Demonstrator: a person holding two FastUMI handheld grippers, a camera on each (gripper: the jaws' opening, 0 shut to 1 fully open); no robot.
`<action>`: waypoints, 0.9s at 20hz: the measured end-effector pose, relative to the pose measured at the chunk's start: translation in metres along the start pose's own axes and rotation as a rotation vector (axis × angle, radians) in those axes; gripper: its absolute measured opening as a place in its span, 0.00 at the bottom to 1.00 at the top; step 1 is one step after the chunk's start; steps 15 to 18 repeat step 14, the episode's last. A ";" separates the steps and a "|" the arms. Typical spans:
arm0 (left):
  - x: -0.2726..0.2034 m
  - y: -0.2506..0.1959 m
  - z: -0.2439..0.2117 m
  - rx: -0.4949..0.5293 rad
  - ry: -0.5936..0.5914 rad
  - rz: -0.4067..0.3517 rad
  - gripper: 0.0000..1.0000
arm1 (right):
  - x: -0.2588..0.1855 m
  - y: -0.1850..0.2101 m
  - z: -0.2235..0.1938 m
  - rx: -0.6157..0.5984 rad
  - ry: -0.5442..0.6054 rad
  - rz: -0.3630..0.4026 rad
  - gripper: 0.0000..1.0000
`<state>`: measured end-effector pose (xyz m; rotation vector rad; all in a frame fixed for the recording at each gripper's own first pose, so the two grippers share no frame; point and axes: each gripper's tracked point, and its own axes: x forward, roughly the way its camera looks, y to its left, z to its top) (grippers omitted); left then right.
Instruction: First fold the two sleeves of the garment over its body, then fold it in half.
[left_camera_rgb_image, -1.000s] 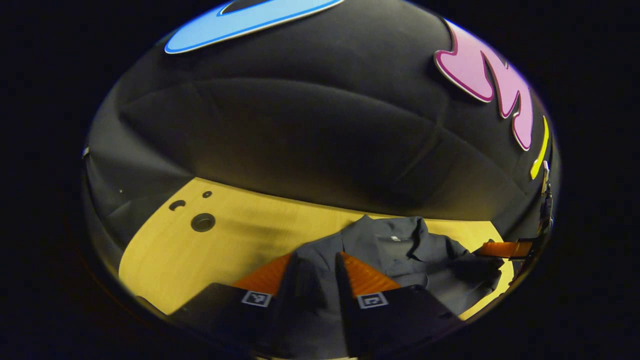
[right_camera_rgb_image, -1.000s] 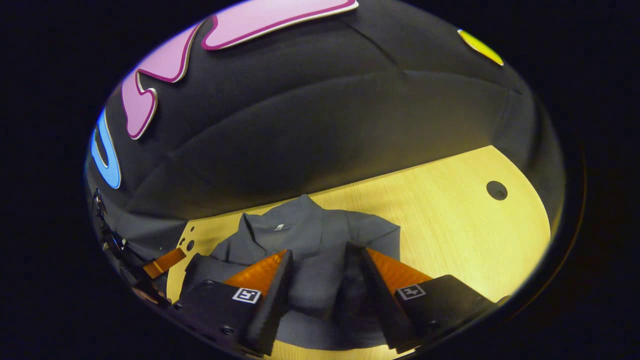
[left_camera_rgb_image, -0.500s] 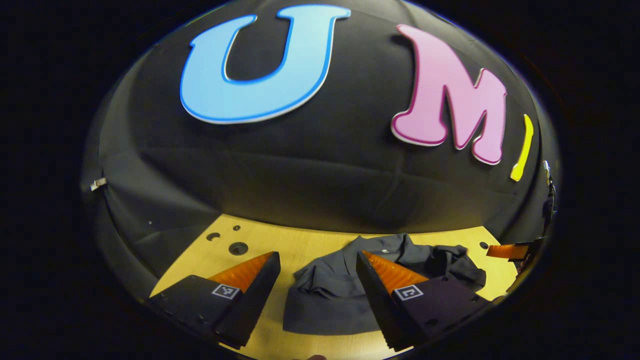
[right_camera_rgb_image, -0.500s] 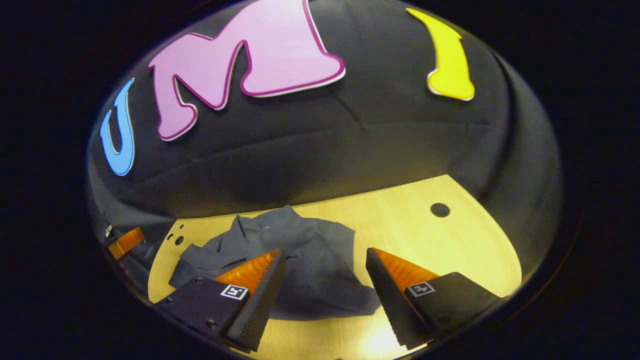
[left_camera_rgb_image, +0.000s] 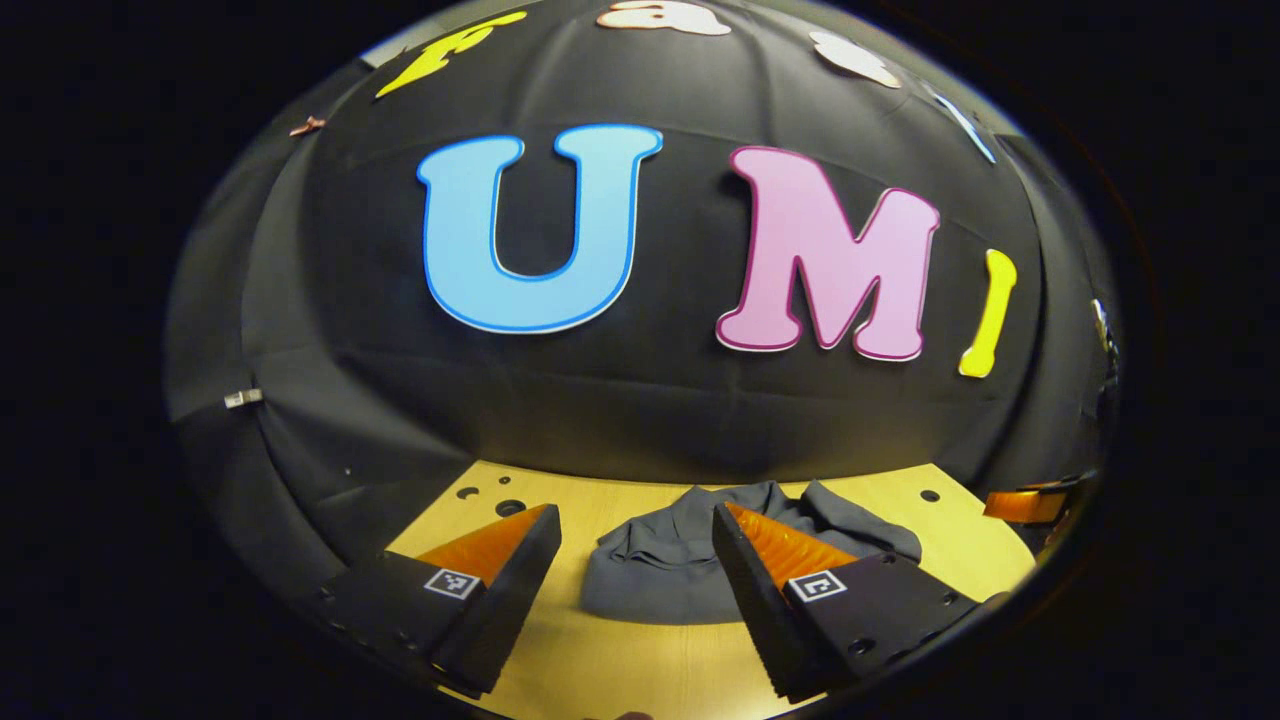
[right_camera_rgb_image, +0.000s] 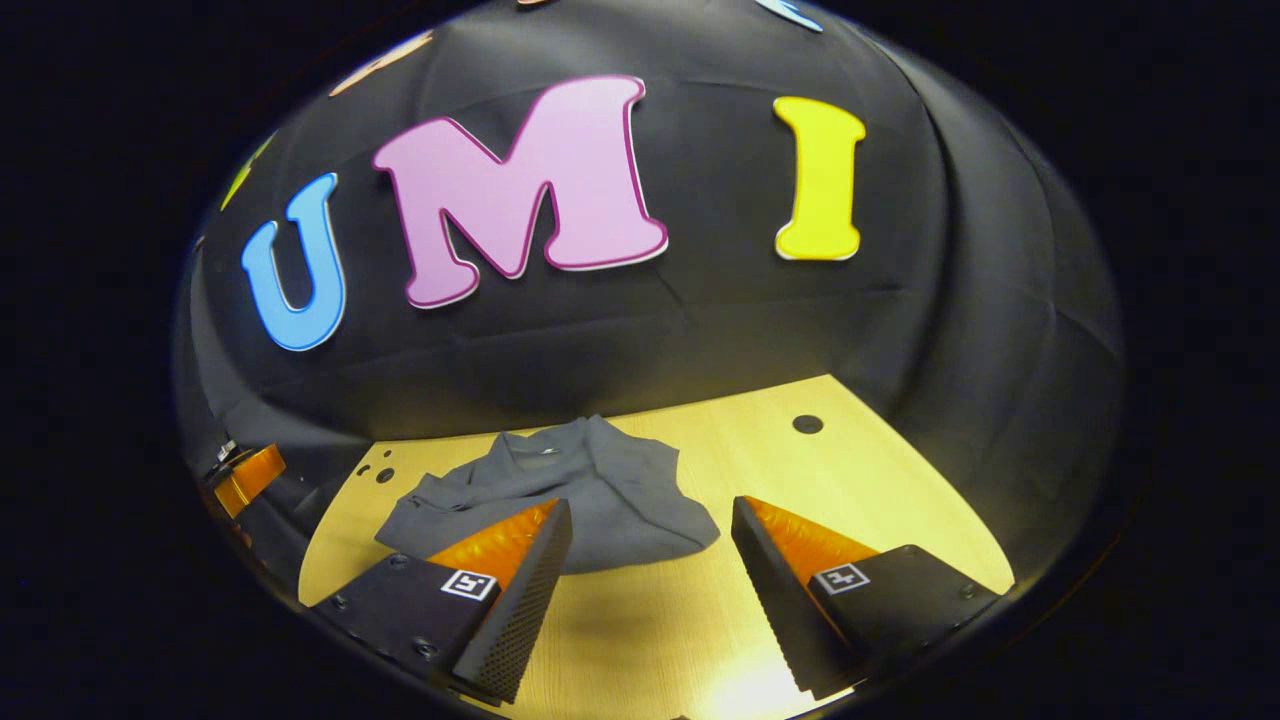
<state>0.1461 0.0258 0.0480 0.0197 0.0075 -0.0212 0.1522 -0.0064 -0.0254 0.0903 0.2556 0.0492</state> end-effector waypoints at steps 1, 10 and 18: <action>-0.010 -0.002 0.002 0.013 -0.009 -0.002 0.96 | -0.014 -0.001 -0.001 -0.007 -0.013 -0.007 0.98; -0.081 -0.005 0.011 0.049 -0.111 -0.044 0.95 | -0.097 -0.002 -0.041 -0.003 -0.027 -0.067 0.99; -0.097 -0.021 -0.027 0.064 -0.073 -0.122 0.96 | -0.125 0.001 -0.074 0.002 0.044 -0.078 0.99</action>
